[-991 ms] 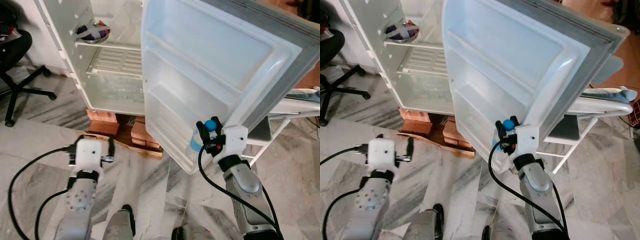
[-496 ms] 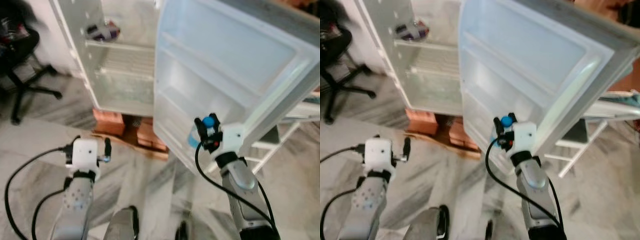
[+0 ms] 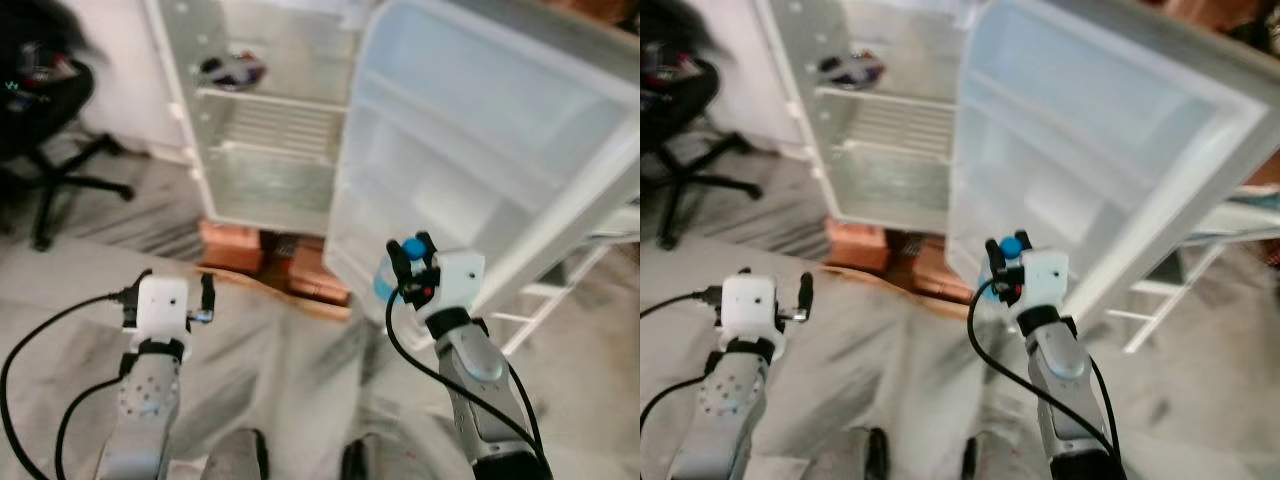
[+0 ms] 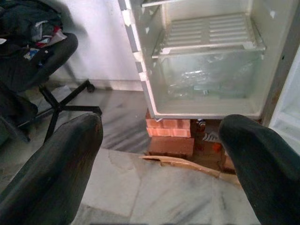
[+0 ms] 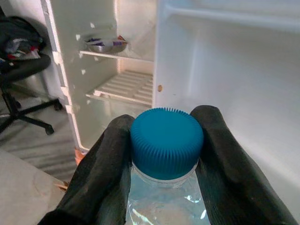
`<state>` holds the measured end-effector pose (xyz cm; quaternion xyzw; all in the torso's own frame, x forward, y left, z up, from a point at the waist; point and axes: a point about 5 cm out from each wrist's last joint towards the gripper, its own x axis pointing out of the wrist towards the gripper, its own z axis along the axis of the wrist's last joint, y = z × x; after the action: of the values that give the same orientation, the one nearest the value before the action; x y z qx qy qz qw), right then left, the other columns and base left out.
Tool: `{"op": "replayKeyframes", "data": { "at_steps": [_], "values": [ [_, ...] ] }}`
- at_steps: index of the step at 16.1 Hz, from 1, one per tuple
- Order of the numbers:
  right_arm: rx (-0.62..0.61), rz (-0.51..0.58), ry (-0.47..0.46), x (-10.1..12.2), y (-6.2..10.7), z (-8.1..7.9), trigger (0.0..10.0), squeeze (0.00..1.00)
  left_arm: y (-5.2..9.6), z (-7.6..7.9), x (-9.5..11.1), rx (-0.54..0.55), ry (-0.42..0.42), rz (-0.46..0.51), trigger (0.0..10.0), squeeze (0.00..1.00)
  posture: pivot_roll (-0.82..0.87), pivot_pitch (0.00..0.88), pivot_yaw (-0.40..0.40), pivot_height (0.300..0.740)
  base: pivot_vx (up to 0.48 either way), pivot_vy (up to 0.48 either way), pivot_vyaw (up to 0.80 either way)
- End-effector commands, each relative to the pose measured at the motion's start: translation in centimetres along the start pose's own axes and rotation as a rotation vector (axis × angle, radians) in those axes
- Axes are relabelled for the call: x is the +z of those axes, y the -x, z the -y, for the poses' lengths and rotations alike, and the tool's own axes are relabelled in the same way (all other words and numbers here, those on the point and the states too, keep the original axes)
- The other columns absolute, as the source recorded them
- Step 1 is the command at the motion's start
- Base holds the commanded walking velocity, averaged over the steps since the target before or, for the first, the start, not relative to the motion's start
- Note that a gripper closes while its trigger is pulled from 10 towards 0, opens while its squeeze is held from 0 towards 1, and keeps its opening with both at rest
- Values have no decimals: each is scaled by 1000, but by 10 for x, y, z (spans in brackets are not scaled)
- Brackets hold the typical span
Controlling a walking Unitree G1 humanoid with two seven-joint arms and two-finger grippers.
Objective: Restocking fridge
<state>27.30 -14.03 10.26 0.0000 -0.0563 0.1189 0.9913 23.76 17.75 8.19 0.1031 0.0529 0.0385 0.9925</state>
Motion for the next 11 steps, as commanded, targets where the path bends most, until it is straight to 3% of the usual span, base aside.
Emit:
{"op": "replayKeyframes", "data": {
  "at_steps": [1, 2, 8, 11],
  "values": [
    [-38, 10, 26, 3, 4, 12, 10000, 0, 2, 6, -1, -23, 8, -8, 10000, 0, 84, 160, -40, 740, 0, 307, 0],
    [-40, 5, 30, 2, 4, 12, 10000, 0, 2, 7, 0, -37, 5, -6, 10000, 0, 82, 161, -41, 740, 0, 0, 0],
    [-44, 4, 34, 2, 5, 13, 10000, 0, 3, 9, 3, -78, 55, 10, 10000, 0, 79, 164, -45, 740, 0, 0, -659],
    [-46, 3, 38, 2, 5, 13, 10000, 0, 4, 9, 3, -83, 58, 10, 10000, 0, 78, 165, -46, 740, 169, 0, 0]
  ]
}}
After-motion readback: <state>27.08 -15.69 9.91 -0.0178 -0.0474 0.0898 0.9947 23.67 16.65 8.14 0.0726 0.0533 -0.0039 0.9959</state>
